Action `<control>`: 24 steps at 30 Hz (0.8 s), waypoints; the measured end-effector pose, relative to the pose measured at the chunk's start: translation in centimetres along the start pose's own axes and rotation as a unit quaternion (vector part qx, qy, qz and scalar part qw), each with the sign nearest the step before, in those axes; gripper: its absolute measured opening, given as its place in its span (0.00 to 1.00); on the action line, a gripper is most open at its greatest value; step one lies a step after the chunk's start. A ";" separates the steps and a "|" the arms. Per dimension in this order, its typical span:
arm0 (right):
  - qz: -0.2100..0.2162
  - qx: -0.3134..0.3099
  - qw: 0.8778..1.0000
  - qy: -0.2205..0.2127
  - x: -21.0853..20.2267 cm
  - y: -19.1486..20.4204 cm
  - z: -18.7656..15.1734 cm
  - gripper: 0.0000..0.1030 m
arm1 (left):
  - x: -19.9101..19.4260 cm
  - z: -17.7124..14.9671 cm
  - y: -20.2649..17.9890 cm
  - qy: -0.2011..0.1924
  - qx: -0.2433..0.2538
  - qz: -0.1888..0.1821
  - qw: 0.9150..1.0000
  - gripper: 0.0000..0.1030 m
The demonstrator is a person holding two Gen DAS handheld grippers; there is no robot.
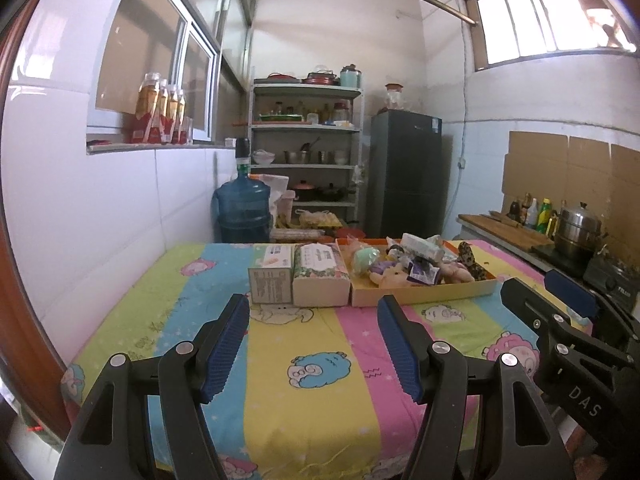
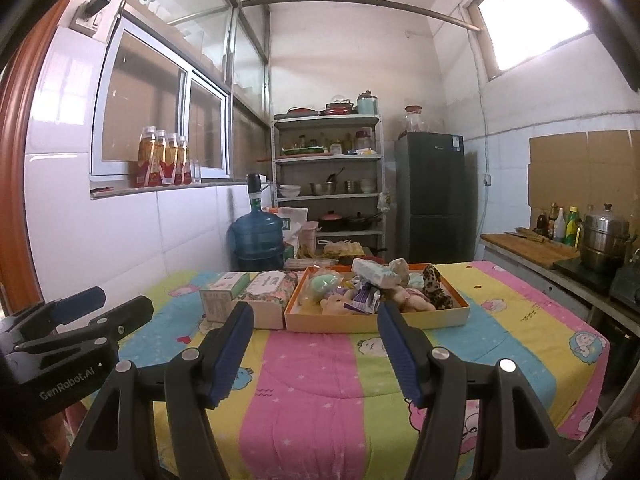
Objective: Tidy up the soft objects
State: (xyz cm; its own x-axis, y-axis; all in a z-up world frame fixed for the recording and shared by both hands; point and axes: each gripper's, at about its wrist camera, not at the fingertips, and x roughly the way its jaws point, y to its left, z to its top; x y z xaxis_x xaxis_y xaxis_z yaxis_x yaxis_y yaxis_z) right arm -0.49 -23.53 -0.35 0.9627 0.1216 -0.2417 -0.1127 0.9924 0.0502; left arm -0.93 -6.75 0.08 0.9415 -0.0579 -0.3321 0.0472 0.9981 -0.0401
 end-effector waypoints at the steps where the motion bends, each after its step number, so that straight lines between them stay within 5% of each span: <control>1: 0.001 0.000 1.000 0.000 0.0 0.0 0.0 0.62 | 0.0 0.0 0.0 0.000 0.000 0.000 1.000 0.66; 24: 0.010 0.003 1.000 0.000 0.0 0.9 0.0 0.62 | 0.0 0.0 0.2 -0.002 -0.001 0.001 1.000 0.66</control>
State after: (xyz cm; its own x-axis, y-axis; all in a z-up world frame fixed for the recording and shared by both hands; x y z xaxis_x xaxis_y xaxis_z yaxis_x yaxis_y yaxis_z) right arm -0.57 -22.63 -0.30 0.9602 0.1423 -0.2401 -0.1316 0.9895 0.0604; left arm -0.91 -6.54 0.07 0.9426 -0.0567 -0.3290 0.0455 0.9981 -0.0415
